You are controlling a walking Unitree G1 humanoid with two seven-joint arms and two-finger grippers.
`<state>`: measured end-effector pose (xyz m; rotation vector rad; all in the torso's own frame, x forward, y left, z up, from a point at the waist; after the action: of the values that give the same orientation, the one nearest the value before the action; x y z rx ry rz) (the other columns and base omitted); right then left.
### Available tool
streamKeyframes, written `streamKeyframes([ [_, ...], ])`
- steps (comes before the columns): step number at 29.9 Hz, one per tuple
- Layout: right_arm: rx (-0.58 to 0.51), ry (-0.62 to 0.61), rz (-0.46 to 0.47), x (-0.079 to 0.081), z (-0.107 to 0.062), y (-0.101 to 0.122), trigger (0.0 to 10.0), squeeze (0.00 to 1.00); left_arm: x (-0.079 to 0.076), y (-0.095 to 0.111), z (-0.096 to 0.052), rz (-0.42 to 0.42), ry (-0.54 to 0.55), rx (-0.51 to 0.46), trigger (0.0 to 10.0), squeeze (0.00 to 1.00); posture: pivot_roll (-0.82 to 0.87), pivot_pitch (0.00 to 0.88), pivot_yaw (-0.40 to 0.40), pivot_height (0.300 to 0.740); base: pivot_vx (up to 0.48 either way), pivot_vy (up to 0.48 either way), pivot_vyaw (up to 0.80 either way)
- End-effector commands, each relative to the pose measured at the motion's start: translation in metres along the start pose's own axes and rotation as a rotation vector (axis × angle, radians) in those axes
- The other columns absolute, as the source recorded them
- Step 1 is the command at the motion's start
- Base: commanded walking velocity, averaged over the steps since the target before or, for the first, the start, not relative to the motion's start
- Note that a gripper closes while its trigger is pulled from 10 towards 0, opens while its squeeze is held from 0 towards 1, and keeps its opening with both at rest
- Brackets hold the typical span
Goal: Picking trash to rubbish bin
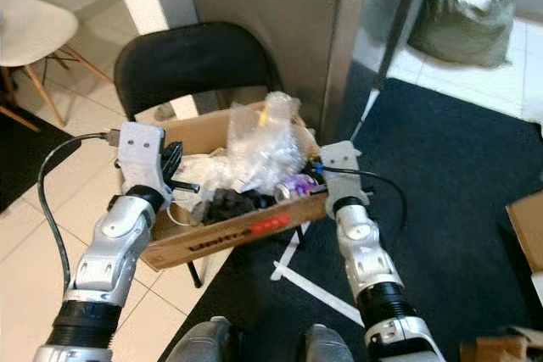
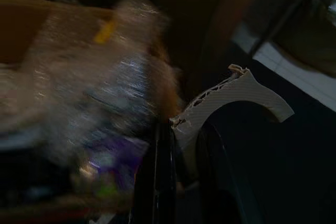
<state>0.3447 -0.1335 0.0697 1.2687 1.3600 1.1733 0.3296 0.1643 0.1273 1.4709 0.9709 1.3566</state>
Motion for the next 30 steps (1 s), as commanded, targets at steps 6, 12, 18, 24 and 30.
streamKeyframes([
  [6, 0.0, 0.022, -0.004, 0.009, 0.0, -0.001, 10.0, 0.0, 0.003, -0.003, -0.002, 0.015, 0.004, 0.011, 10.0, 0.0, 0.06, 0.062, -0.008, 0.74, 0.287, 0.0, 0.58],
  [12, -0.001, 0.022, -0.007, 0.009, 0.0, -0.001, 10.0, 0.0, 0.004, -0.003, -0.001, 0.017, 0.001, 0.009, 10.0, 0.0, 0.06, 0.056, -0.007, 0.74, 0.284, 0.0, 0.58],
  [18, -0.002, 0.024, -0.012, 0.01, 0.0, -0.001, 10.0, 0.0, 0.004, -0.003, -0.001, 0.019, 0.0, 0.009, 10.0, 0.0, 0.06, 0.051, -0.009, 0.74, 0.279, 0.0, 0.46],
  [24, 0.022, 0.074, 0.018, 0.016, 0.001, -0.005, 10.0, 0.0, -0.006, -0.017, -0.003, 0.044, -0.079, 0.08, 10.0, 0.0, 0.06, 0.049, -0.006, 0.74, 0.046, 0.0, 0.0],
  [30, 0.15, 0.378, -0.182, 0.045, -0.005, -0.031, 10.0, 0.0, -0.024, -0.037, -0.01, 0.058, -0.265, 0.183, 10.0, 0.0, 0.06, 0.05, -0.005, 0.74, 0.0, 0.0, 0.0],
])
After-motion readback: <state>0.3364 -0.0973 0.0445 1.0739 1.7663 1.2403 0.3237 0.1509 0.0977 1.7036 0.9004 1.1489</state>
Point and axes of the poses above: a point about 5 cm out from each wrist's last joint towards the gripper, its own z axis pointing out of the wrist towards the gripper, its own y axis along the axis of the wrist's last joint, x = y × z, the point moved 3 cm from there along z, pointing out of the wrist towards the gripper, and after that the axes turned 11 degrees about z, right-handed, at the moved point
